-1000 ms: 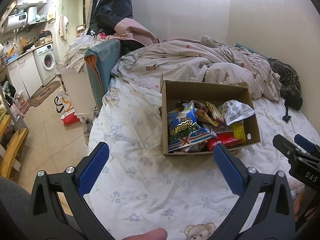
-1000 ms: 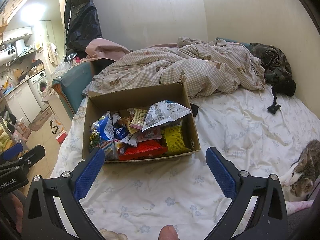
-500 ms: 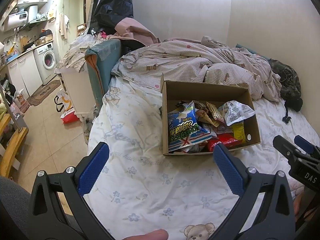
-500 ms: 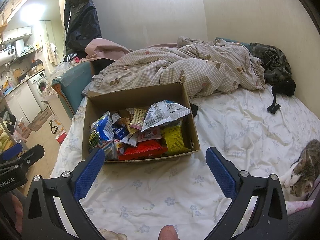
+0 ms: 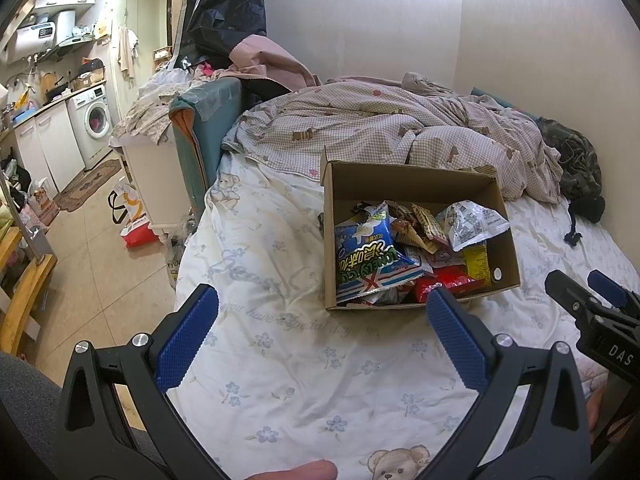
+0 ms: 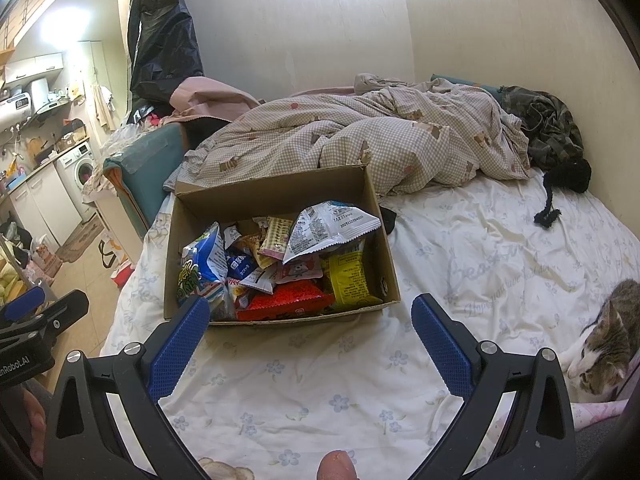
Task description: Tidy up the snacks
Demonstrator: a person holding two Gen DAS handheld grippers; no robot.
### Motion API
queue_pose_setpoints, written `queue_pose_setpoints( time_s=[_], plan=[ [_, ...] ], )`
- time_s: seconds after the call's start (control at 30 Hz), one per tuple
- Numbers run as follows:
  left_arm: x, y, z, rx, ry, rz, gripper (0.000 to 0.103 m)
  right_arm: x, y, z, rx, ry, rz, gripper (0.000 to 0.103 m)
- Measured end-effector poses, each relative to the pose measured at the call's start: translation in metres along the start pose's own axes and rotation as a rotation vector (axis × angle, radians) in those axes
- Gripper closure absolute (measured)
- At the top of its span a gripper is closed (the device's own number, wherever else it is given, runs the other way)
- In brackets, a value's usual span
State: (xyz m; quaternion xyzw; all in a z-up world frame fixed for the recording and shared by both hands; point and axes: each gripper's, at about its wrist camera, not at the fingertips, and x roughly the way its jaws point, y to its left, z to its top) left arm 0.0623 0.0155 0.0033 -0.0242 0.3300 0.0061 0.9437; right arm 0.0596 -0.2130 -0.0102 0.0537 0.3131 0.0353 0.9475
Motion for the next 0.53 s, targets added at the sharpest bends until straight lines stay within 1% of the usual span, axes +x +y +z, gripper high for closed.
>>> queue_pose_setpoints(
  time_s=[0.53],
  plan=[
    [0.0007,-0.0020,-0.0016,-0.003,0.004,-0.007,0.000,-0.0002,0.0005,0.0001,0.000,-0.002,0.000,0.000]
  ],
)
